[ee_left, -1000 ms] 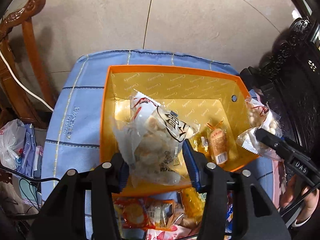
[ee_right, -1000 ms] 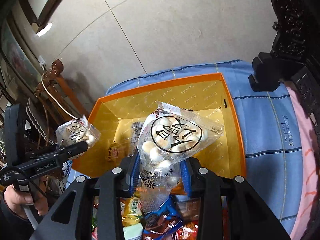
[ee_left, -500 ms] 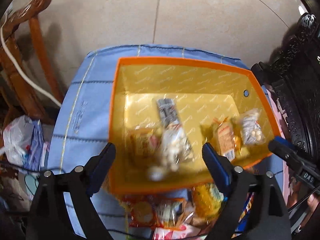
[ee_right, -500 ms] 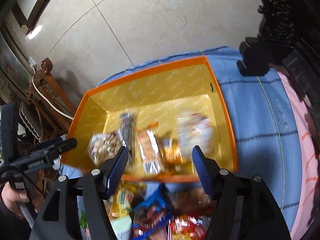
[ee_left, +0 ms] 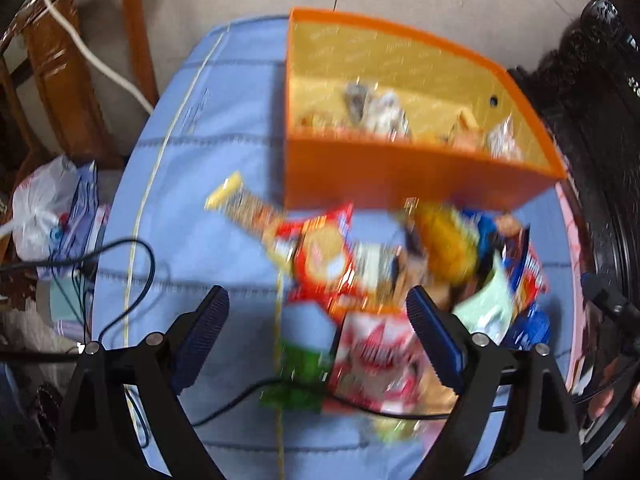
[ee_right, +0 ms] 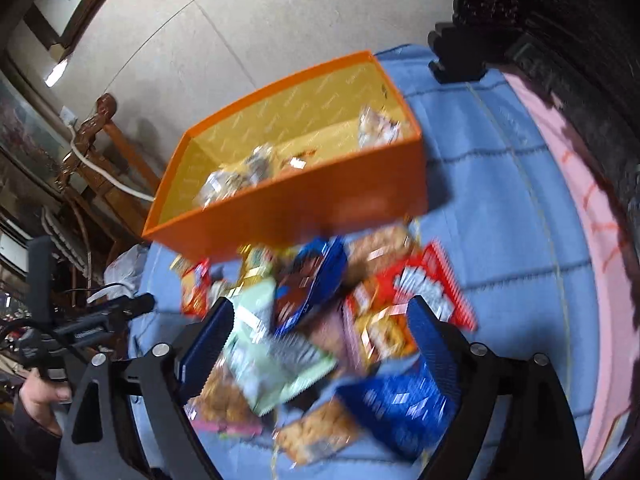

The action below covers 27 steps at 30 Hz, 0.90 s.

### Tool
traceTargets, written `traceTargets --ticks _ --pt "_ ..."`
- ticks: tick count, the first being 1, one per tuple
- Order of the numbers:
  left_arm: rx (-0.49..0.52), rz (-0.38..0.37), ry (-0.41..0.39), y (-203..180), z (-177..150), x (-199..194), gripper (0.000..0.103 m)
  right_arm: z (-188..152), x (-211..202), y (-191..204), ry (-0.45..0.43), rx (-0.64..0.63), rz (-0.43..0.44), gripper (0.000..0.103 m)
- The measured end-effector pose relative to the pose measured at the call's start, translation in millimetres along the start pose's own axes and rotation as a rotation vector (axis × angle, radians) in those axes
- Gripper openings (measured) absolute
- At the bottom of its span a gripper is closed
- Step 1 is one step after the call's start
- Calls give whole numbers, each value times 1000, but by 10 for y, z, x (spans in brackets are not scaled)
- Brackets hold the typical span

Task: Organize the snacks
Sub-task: 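Move both grippers back over the snack pile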

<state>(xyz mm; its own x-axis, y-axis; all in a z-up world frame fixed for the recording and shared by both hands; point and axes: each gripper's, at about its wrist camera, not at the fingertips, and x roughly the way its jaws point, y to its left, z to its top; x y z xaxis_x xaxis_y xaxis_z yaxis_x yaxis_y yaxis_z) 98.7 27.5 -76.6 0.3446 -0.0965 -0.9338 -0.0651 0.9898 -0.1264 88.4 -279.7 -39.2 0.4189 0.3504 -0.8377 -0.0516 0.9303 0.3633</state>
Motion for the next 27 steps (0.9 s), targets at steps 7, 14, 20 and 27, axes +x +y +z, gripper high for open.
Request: traceTargets --ticks 7,14,20,27 --pt "-22 -12 60 173 -367 37 88 -509 -68 146 65 -19 22 89" --pt "-8 -40 86 143 -484 25 88 -770 -148 9 63 14 -28 89" --pt "13 -40 89 69 -519 11 88 -854 -129 -350 69 100 -110 89" --pt "9 -38 88 58 -530 12 88 -847 110 -516 122 100 -155 89"
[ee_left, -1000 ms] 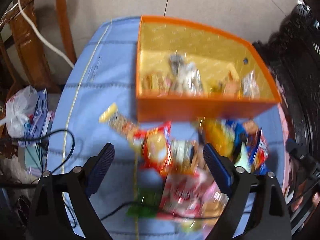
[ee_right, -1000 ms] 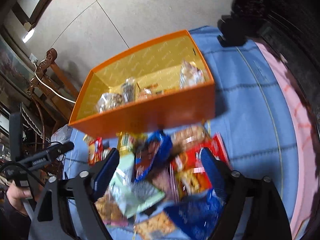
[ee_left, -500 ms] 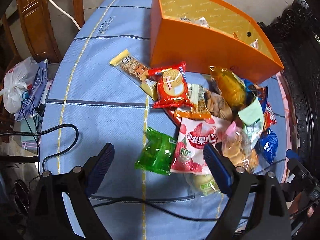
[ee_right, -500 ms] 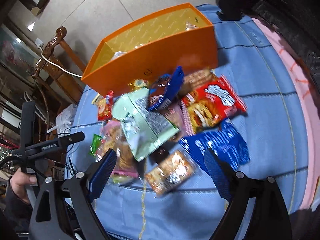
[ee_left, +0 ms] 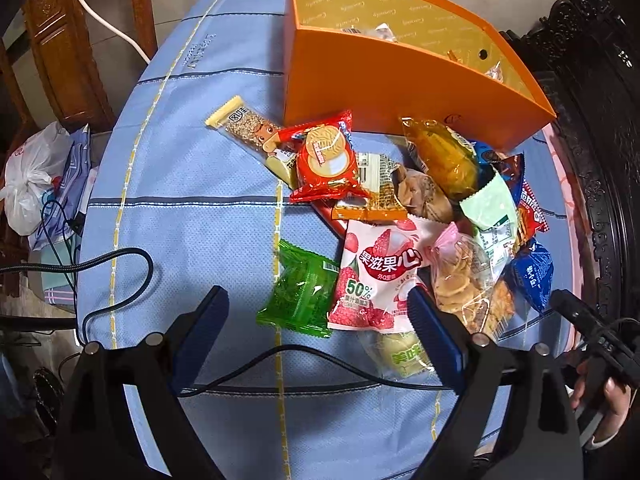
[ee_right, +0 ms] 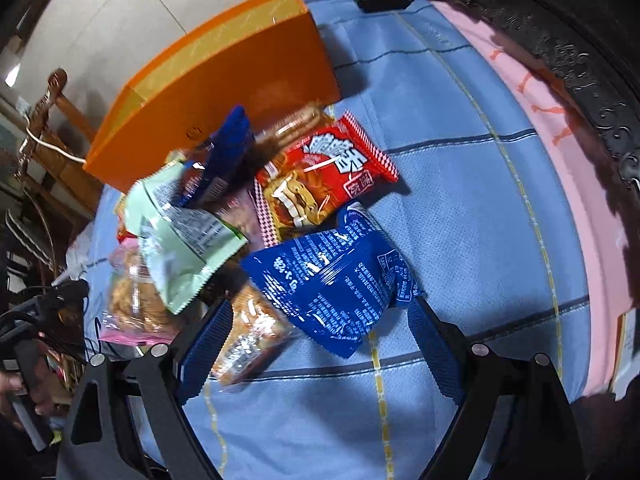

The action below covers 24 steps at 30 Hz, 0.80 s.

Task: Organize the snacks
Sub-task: 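Move both grippers back over the snack pile, then grasp the pink-ended cookie bag with the left gripper while the right grasps the blue bag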

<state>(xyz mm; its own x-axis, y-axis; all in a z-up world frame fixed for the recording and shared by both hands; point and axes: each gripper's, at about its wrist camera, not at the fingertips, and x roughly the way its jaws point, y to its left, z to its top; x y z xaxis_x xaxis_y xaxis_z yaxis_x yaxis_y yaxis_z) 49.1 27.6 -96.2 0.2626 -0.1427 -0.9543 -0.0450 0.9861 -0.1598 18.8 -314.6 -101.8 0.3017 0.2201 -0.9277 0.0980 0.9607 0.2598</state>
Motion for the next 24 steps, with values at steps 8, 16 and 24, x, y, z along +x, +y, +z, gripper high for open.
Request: traceTargets --ticks 8,16,24 --pt "-19 5 7 31 -4 26 88 86 252 66 47 -41 -25 89" --pt "-9 -14 13 -108 21 46 88 185 476 165 50 -125 -90 100" --pt "80 -37 27 -444 26 75 88 265 375 214 -1 -198 -203 99"
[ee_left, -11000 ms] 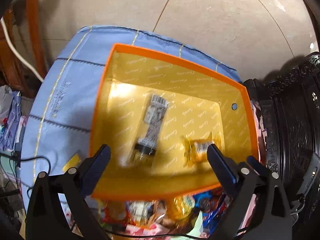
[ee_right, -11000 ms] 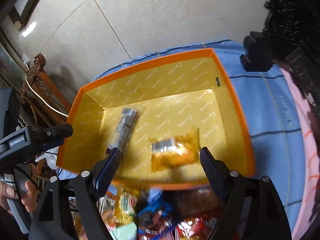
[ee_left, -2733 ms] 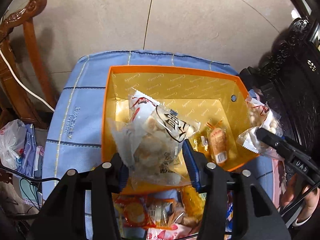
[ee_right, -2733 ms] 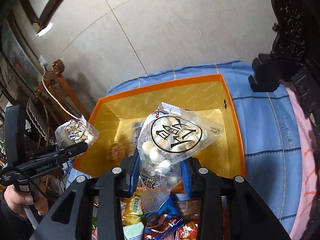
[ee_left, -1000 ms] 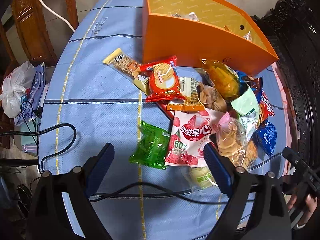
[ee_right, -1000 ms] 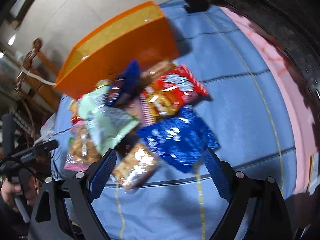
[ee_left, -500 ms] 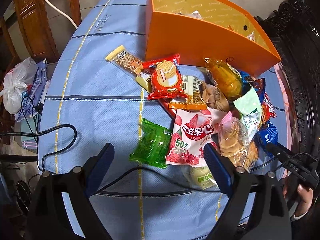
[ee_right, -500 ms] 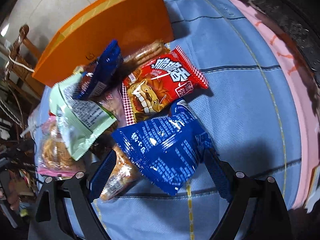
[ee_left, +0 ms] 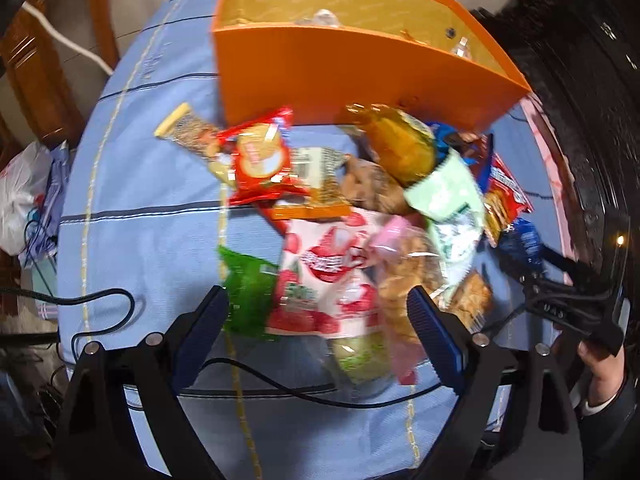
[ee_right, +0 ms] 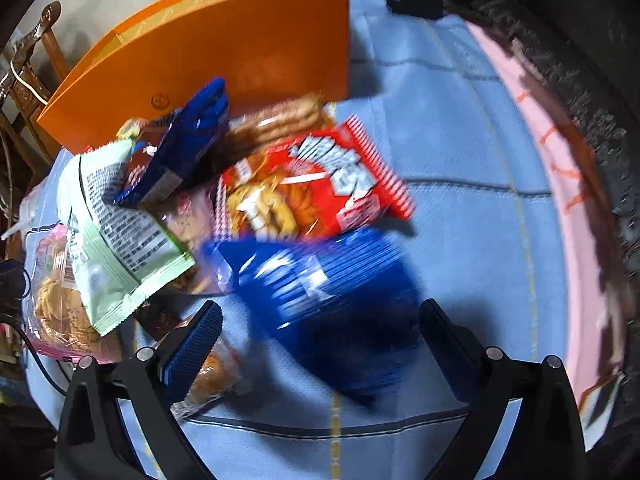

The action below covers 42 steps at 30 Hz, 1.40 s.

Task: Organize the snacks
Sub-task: 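Grasp the pink-ended cookie bag with the left gripper while the right grasps the blue bag, then carry both bags over the orange box and open both grippers to drop them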

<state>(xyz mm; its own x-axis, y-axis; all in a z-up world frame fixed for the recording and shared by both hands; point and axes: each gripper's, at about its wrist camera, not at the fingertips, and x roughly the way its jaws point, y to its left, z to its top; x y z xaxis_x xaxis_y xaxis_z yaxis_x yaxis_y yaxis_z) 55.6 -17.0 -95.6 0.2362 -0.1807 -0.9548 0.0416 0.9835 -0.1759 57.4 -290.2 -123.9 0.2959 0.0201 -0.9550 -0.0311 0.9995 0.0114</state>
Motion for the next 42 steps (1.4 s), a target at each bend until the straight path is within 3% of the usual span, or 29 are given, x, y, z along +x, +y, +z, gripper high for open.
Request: traceTargets --ticks 6,8,11,13,18,20,21,26,29,38,42 --pt "85 -25 38 -320 -34 96 88 56 168 16 43 -54 -8 95" --pt "108 -30 51 -408 -43 127 88 55 303 39 88 -74 22 80" --pt "112 -35 61 -464 -55 157 88 48 280 77 56 -94 26 65" --pt "103 -42 61 -470 -51 163 88 44 191 7 46 -41 110 65" --pt "61 -118 54 -481 -37 200 85 -4 -54 -129 9 3 174 66" --pt "67 -164 75 -520 -42 255 64 -12 -83 -195 7 6 179 66" --pt "81 -166 84 -555 -45 286 62 -24 -91 -247 4 11 181 66" --pt "142 -130 53 -629 -62 353 31 -20 -100 -245 5 23 203 66" --pt "140 -115 37 -606 -61 313 29 -91 -259 -63 -2 19 205 66" --pt "119 -97 -102 -342 -15 -281 28 -40 -532 -41 -72 16 230 66" --pt "110 -74 -117 -191 -16 -367 28 34 -689 90 -102 -18 254 66"
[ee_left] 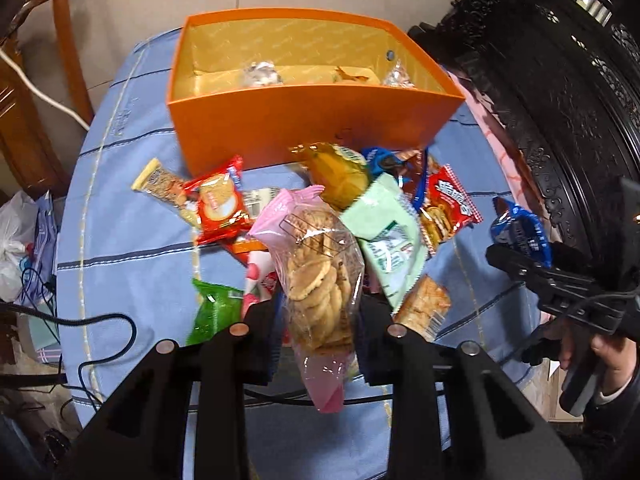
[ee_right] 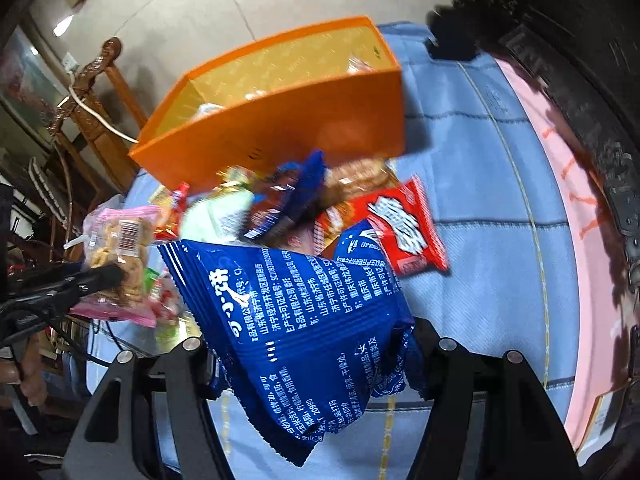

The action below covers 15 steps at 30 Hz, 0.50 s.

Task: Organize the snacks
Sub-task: 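Carry both bags over the orange box and open both grippers to drop them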

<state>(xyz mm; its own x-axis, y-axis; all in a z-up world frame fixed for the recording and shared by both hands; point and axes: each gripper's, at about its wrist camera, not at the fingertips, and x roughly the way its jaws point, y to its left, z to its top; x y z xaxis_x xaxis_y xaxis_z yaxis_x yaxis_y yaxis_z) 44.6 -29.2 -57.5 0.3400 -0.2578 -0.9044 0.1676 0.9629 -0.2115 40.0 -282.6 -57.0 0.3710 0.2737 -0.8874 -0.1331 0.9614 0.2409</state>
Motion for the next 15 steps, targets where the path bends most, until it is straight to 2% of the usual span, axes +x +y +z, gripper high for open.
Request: traceTargets --ticks 8,15 --pt "-20 10 -87 138 204 -265 29 214 -188 282 -61 -76 26 67" --pt "7 23 -156 102 686 -415 29 640 -366 332 -151 -104 34 67"
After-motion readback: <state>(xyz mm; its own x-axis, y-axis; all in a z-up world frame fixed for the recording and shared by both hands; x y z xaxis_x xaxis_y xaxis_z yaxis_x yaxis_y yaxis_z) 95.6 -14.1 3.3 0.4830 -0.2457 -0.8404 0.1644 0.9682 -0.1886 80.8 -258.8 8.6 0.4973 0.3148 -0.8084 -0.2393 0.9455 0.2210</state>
